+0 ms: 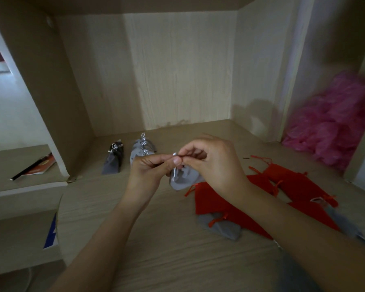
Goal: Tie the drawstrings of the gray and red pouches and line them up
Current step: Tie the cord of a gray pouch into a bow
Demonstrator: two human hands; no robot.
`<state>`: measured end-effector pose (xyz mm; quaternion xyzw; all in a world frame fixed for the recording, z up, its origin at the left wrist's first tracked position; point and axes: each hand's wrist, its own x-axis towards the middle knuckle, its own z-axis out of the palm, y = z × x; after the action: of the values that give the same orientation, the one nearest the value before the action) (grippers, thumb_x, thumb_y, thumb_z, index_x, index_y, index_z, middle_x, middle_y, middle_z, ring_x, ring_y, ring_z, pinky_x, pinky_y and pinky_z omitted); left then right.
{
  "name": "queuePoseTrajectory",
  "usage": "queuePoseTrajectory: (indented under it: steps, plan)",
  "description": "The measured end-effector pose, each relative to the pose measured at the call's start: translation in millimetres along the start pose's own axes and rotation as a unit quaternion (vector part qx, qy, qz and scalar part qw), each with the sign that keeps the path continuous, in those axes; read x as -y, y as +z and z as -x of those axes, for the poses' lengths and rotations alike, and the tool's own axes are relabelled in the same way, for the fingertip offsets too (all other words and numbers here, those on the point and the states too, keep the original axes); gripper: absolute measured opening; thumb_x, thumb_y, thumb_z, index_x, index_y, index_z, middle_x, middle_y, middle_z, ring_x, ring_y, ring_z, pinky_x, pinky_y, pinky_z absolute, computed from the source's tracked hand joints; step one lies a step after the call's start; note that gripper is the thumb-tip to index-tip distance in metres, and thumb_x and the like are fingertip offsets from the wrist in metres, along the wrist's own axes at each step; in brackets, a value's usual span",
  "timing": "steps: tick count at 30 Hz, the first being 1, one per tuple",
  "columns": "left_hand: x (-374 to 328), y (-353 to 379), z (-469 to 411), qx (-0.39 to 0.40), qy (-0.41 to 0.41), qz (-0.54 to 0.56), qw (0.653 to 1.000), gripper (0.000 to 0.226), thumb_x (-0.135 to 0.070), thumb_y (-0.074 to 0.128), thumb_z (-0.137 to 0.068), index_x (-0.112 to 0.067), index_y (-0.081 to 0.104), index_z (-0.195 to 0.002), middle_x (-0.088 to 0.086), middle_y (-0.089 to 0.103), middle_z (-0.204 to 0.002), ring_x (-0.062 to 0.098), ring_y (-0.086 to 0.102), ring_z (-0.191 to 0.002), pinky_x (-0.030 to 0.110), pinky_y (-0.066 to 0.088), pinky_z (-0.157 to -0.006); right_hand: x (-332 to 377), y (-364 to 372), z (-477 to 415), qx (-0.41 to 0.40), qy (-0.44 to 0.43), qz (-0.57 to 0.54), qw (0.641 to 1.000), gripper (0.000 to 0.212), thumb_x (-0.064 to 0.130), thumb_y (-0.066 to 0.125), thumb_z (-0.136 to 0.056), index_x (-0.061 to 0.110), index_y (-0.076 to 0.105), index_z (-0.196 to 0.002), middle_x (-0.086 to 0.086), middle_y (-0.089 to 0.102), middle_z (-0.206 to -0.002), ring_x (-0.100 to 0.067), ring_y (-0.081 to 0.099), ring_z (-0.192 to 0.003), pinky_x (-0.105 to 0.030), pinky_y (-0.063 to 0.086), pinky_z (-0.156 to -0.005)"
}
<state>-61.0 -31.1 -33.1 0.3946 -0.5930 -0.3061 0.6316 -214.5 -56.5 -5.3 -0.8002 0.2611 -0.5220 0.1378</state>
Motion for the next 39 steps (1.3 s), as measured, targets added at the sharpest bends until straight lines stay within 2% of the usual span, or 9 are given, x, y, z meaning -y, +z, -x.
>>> queuePoseTrajectory:
  steps: [5,10,13,16,20,29,32,35,39]
  plan:
    - [6.3,-6.8,-2.3,0.010,-0.001,0.014,1.000,0.018,-0.026,0.072,-0.076,-0.009,0.075,-0.072,0.006,0.070,-0.071,0.022,0.054,-0.071,0.026,0.044,-0.068,-4.8,-0.2,-0.4,0.028,-0.041,-0.014,0.999,0.016,0.011,0.066,-0.080,0.012,0.076,-0.093,0.004,0.063,-0.083,-0.008,0.060,-0.080,-0.016,0.047,-0.071]
    - [3.2,-4.4,-2.4,0.018,0.001,0.045,0.999,0.024,-0.019,0.062,-0.084,0.001,0.067,-0.072,0.004,0.068,-0.071,0.012,0.060,-0.071,0.019,0.048,-0.070,-5.6,0.3,-3.1,0.079,0.090,-0.153,0.981,0.024,0.003,0.071,-0.080,0.021,0.069,-0.096,0.005,0.063,-0.086,-0.007,0.063,-0.078,-0.022,0.050,-0.076]
    - [4.6,-2.0,-1.9,0.045,-0.010,0.025,0.999,0.019,-0.020,0.057,-0.086,-0.009,0.066,-0.073,0.000,0.063,-0.067,0.008,0.055,-0.065,0.017,0.044,-0.063,-9.6,-1.6,-6.0,0.130,0.156,-0.206,0.957,0.025,-0.004,0.073,-0.076,0.017,0.066,-0.087,0.005,0.065,-0.076,-0.004,0.060,-0.069,-0.018,0.050,-0.068]
    - [5.5,3.4,0.2,0.063,-0.008,0.007,0.998,0.016,-0.010,0.054,-0.091,-0.007,0.059,-0.077,-0.008,0.060,-0.060,0.002,0.049,-0.055,0.014,0.040,-0.055,-16.3,-6.8,-8.3,0.161,0.184,-0.206,0.947,0.022,-0.004,0.074,-0.074,0.014,0.063,-0.079,0.000,0.065,-0.070,-0.008,0.061,-0.064,-0.018,0.050,-0.059]
    - [5.4,6.9,1.3,0.097,-0.011,-0.019,0.995,0.017,0.001,0.045,-0.092,-0.004,0.054,-0.079,-0.011,0.061,-0.059,-0.002,0.051,-0.055,0.012,0.042,-0.057,-19.7,-11.9,-7.0,0.203,0.185,-0.216,0.937,0.016,-0.003,0.072,-0.077,0.009,0.061,-0.075,-0.011,0.068,-0.072,-0.013,0.060,-0.064,-0.018,0.048,-0.057]
    - [5.3,5.9,-1.2,0.025,-0.026,0.003,0.999,0.009,-0.008,0.056,-0.085,-0.002,0.063,-0.087,-0.004,0.061,-0.056,0.004,0.050,-0.050,0.015,0.044,-0.053,-18.6,-6.2,-5.2,0.163,0.143,-0.166,0.962,0.020,0.000,0.072,-0.078,0.016,0.061,-0.073,-0.002,0.070,-0.070,-0.004,0.061,-0.064,-0.016,0.046,-0.060]
    - [4.7,0.7,-1.5,0.043,-0.064,0.007,0.997,0.017,-0.018,0.058,-0.079,-0.003,0.066,-0.078,-0.006,0.059,-0.055,0.003,0.049,-0.054,0.014,0.045,-0.057,-17.6,-5.3,-3.1,0.151,0.130,-0.142,0.970,0.021,0.002,0.076,-0.075,0.018,0.063,-0.071,0.008,0.067,-0.064,-0.001,0.060,-0.062,-0.017,0.047,-0.062]
    - [4.6,-0.8,-1.8,0.053,-0.093,0.030,0.994,0.019,-0.022,0.058,-0.077,-0.008,0.069,-0.069,-0.006,0.058,-0.056,0.003,0.049,-0.057,0.014,0.045,-0.060,-17.4,-3.0,-2.4,0.126,0.135,-0.142,0.973,0.021,0.002,0.078,-0.072,0.017,0.064,-0.074,0.003,0.068,-0.069,-0.005,0.060,-0.064,-0.021,0.050,-0.064]
    - [3.8,1.3,-0.6,0.042,-0.070,0.050,0.995,0.024,-0.022,0.057,-0.080,-0.015,0.070,-0.061,-0.004,0.061,-0.060,0.003,0.051,-0.058,0.014,0.042,-0.059,-19.0,-0.3,-2.1,0.124,0.162,-0.110,0.973,0.014,0.009,0.080,-0.071,0.013,0.074,-0.083,0.007,0.070,-0.069,-0.001,0.062,-0.064,-0.025,0.053,-0.067]
